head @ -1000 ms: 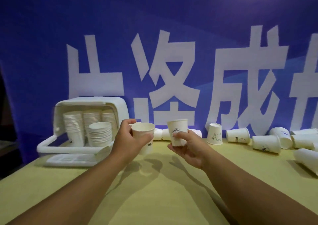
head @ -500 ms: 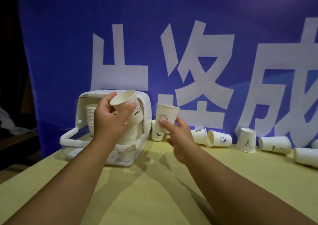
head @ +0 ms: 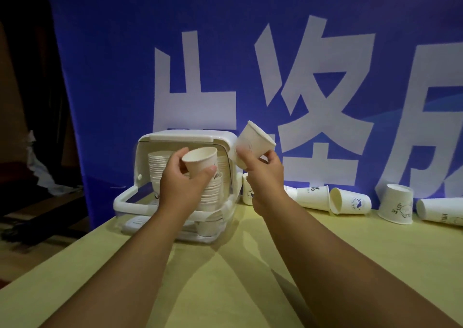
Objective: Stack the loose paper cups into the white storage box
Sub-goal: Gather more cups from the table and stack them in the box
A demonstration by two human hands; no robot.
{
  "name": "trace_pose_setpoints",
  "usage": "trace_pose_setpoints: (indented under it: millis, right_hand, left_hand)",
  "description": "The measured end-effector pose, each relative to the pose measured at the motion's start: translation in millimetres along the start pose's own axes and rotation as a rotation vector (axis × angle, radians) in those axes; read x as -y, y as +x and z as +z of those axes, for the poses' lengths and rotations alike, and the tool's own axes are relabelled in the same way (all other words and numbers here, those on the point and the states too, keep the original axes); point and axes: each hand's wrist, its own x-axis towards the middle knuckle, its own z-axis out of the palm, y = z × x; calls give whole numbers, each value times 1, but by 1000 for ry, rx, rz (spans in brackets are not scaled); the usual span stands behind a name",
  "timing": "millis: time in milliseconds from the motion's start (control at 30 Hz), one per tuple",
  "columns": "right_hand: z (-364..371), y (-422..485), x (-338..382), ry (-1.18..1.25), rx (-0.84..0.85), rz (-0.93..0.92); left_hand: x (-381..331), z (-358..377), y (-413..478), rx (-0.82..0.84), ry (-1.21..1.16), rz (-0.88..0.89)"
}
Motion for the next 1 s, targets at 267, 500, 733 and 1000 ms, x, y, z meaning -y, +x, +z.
trace_pose_setpoints:
  millis: [267,500,733,1000]
  right_hand:
    - [7,0,-3,-168,101,-168]
    - [19,-4,-12,-382,284,-196]
    - [14,-5,-15,-401,302,-179]
    - [9,-3,-32,-631,297,-263]
  left_hand:
    - [13,-9,-9,175,161,-24]
    - [11,-13,-7,160,59,-13]
    - [15,-12,-4,62,72,36]
    - [15,-12,-4,44,209,112]
